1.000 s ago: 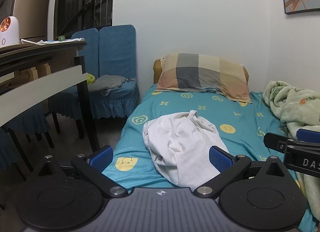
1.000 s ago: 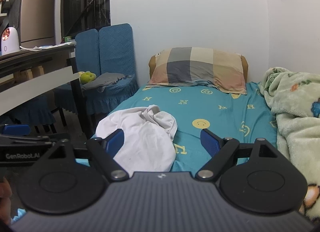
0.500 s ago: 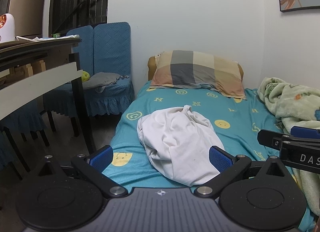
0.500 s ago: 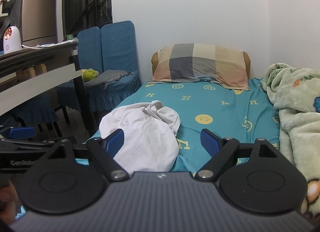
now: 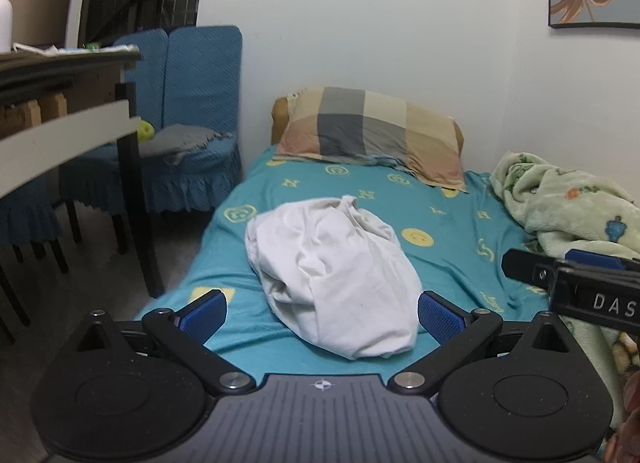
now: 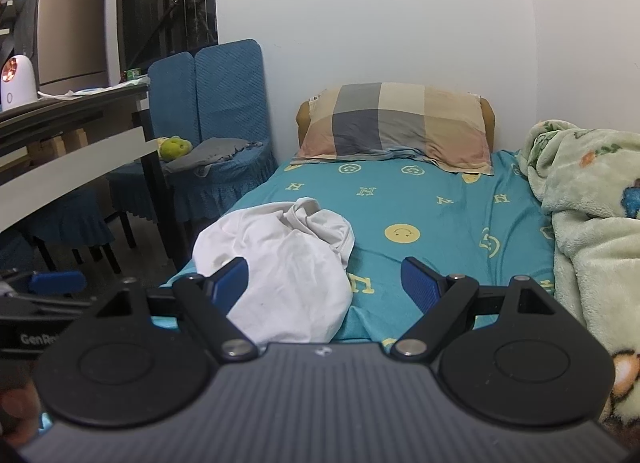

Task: Fold clothes
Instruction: 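Move both grippers toward the crumpled white shirt on the bed, then grasp the white shirt with the left gripper and pull it flat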

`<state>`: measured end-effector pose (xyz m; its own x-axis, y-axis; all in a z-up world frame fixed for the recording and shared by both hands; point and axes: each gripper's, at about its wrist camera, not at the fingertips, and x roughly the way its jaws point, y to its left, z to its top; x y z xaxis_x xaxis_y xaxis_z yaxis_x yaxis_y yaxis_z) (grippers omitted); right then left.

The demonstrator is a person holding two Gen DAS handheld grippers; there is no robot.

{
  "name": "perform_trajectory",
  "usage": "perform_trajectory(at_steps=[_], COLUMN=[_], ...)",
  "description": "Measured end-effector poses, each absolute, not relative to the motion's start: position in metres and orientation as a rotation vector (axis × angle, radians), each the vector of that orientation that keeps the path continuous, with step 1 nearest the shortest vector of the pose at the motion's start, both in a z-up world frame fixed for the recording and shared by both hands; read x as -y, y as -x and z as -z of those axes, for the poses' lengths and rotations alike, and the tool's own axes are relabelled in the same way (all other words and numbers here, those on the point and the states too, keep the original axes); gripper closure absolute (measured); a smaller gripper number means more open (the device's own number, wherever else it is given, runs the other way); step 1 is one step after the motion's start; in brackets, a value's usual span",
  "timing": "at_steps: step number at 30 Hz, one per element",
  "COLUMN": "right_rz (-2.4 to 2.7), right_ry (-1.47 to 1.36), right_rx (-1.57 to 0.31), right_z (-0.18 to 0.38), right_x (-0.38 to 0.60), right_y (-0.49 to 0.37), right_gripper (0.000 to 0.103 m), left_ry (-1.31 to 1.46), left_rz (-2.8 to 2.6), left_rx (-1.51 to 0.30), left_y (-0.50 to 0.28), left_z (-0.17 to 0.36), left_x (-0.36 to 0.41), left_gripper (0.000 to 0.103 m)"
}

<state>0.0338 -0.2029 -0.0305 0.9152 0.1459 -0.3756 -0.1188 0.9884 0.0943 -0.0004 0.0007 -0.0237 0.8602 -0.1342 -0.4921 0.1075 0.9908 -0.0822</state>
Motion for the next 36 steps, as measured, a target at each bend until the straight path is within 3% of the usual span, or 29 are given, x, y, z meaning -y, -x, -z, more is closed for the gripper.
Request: perform_trajectory(at_steps=[10, 17, 23, 24, 26, 28, 30, 36], right_rz=[-0.094, -0.077, -0.068, -0.063, -0.068, -0.093, -0.115, -0.098], right_ry=[-0.135, -0.186, -0.267, -0.265, -0.231, -0.186, -0.183, -0.206], right_rx=[-0.385, -0.388, -0.392, -0.386, -0.406, -0.442, -0.507, -0.562], right_z=[0.023, 0.026, 0.033, 0.035, 0.041, 0.049, 0.062, 0.076], right_x=[0.219, 0.236, 0.262, 0.266, 0.272, 0.277, 0.283, 0.288], right_y=[-0.031, -0.036, -0.039, -0.04, -0.049, -0.06, -0.071, -0.08], right_gripper=[0.018, 0.018, 0.018, 0.018, 0.018, 0.018, 0.018, 0.018], left_ry=[0.086, 0.076, 0.017, 0.003, -0.028, -0.027, -0.033, -0.056], left_rz=[0.157, 0.123, 0.073, 0.066, 0.034, 0.015, -0.005, 0.075], left_rx=[-0.628, -0.691, -0.644, -0.647, -0.68, -0.725, -0.702, -0.586], left_y=[-0.032, -0.095, -0.152, -0.16, -0.174, -0.183, -0.178, -0.133], left_z=[0.048, 0.07, 0.087, 0.092, 0.106, 0.118, 0.117, 0.067], left_x=[0.008, 0.033, 0.063, 0.067, 0.076, 0.081, 0.085, 0.079], left_gripper=[0.004, 0.007, 0.013, 0.017, 0.039, 0.072, 0.093, 0.099])
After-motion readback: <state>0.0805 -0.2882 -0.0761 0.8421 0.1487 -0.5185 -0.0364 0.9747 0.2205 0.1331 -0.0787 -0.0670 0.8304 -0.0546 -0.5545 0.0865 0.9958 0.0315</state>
